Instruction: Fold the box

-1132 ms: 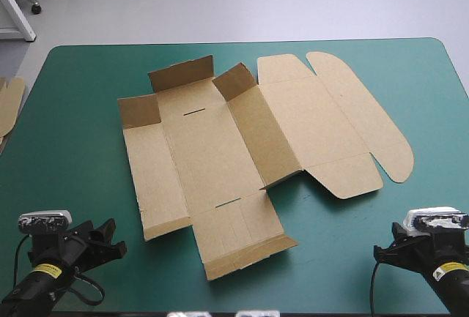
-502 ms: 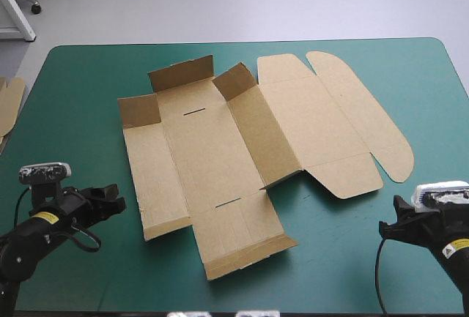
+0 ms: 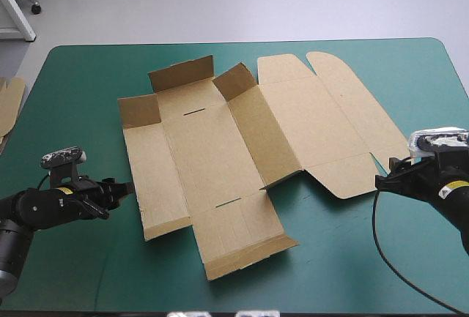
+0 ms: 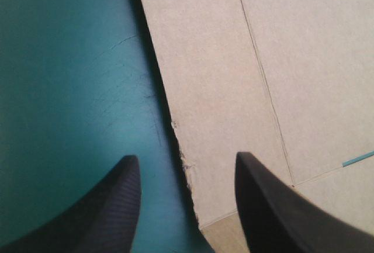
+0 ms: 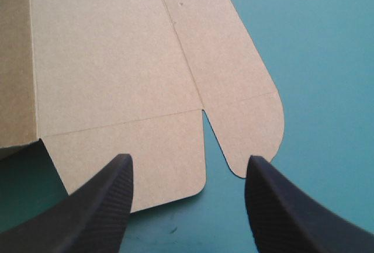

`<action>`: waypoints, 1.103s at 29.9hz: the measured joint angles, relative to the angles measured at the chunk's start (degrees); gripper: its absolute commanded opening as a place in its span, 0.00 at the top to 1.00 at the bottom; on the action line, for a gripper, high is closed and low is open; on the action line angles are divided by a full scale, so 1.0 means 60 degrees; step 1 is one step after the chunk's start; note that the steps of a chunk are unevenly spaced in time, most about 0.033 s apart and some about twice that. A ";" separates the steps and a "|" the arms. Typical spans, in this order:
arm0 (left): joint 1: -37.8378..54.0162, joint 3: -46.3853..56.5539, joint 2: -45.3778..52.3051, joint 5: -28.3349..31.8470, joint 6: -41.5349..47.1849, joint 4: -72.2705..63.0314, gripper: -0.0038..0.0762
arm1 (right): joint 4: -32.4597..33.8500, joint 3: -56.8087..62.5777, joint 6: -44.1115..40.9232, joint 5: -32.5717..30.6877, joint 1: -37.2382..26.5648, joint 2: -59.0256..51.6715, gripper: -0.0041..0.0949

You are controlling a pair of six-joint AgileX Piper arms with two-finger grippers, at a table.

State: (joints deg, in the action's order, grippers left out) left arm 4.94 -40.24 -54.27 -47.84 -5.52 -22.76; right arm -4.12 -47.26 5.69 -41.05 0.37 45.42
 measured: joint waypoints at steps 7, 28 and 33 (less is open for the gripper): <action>0.0978 0.1252 0.0000 0.0325 -0.0491 -0.1625 0.49 | -0.0201 -0.0430 0.0002 0.0000 0.0000 0.0579 0.41; 0.1299 0.3129 -0.1899 0.2421 -0.3747 -0.6457 0.49 | -0.0280 -0.0430 0.0222 -0.0248 0.0000 0.0616 0.41; 0.1319 0.3059 -0.2596 0.2317 -0.4959 -0.7936 0.49 | -0.0280 -0.0430 0.0317 -0.0248 0.0000 0.0616 0.41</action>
State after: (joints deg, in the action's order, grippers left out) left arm 12.86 -21.89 -69.85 -33.94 -35.28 -70.38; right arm -5.80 -49.84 7.59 -42.54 0.37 49.12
